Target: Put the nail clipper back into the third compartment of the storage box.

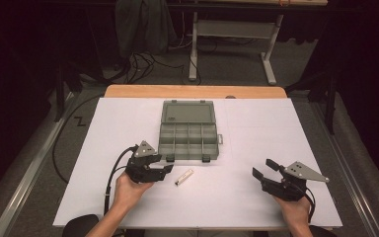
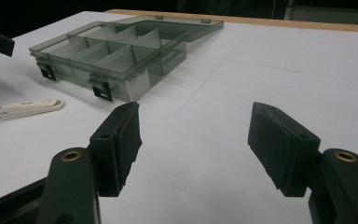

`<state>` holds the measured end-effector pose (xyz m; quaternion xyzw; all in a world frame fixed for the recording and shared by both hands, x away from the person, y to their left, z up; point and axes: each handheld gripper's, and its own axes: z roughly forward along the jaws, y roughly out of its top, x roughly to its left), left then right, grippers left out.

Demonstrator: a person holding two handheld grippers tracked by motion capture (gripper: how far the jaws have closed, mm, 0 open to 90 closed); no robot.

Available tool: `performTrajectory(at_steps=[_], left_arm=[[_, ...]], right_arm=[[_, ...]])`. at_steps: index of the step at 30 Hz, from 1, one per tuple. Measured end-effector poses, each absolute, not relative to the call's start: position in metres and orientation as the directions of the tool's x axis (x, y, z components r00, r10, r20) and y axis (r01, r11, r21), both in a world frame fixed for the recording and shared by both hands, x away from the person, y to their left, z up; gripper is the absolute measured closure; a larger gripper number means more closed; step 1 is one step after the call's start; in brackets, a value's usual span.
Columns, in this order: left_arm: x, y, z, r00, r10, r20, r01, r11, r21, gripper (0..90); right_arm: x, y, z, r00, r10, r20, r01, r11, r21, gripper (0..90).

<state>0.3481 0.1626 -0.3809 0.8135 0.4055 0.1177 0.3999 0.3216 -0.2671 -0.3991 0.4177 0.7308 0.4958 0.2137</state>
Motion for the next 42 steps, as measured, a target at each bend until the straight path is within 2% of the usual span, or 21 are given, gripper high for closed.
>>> performTrajectory(at_steps=[21, 42], left_arm=[[0.352, 0.138, -0.380, 0.665, 0.743, -0.079, 0.596, -0.464, 0.655, 46.2], [0.359, 0.117, -0.387, 0.688, 0.719, -0.100, 0.632, -0.526, 0.569, 49.9]], right_arm=[[0.322, -0.267, -0.399, -0.558, 0.823, 0.103, 0.400, 0.158, 0.903, 36.1], [0.322, -0.267, -0.399, -0.561, 0.821, 0.105, 0.404, 0.162, 0.900, 36.4]])
